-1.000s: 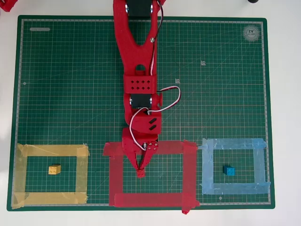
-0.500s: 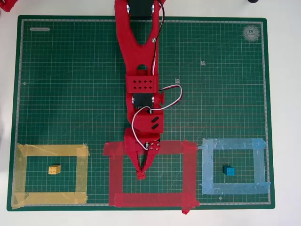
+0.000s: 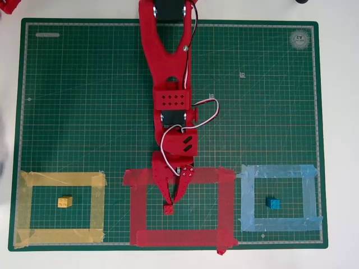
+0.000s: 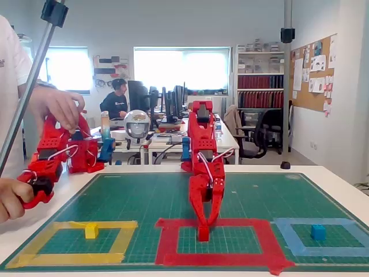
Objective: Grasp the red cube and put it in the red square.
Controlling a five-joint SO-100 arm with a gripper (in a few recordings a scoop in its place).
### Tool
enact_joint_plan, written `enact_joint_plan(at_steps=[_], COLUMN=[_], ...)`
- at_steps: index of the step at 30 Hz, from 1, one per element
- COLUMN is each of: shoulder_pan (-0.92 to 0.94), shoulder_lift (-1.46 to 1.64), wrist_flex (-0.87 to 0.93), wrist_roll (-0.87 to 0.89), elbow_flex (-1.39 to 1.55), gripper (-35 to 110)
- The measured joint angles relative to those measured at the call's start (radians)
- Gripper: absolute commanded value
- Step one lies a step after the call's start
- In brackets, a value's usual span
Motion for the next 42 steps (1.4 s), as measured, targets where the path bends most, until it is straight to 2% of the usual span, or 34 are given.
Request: enact_joint_plan(at_steps=[13,18,24,32,37,42], shoulder_pan=[0.005,0.034,0.031,0.041,0.044,0.044], shoulder_lift=[0.002,0.147,0.604,1.405,1.812,2.003], wrist_flex=[-0.041,-0.005,0.288,0.732,0.827,0.841], wrist_roll=[0.003,0.005,0.037,0.044,0.044,0.046], elbow_flex=[0.026,0.153,0.41,0.959,1.279,1.502], gripper=[0,0,0,0,0,0])
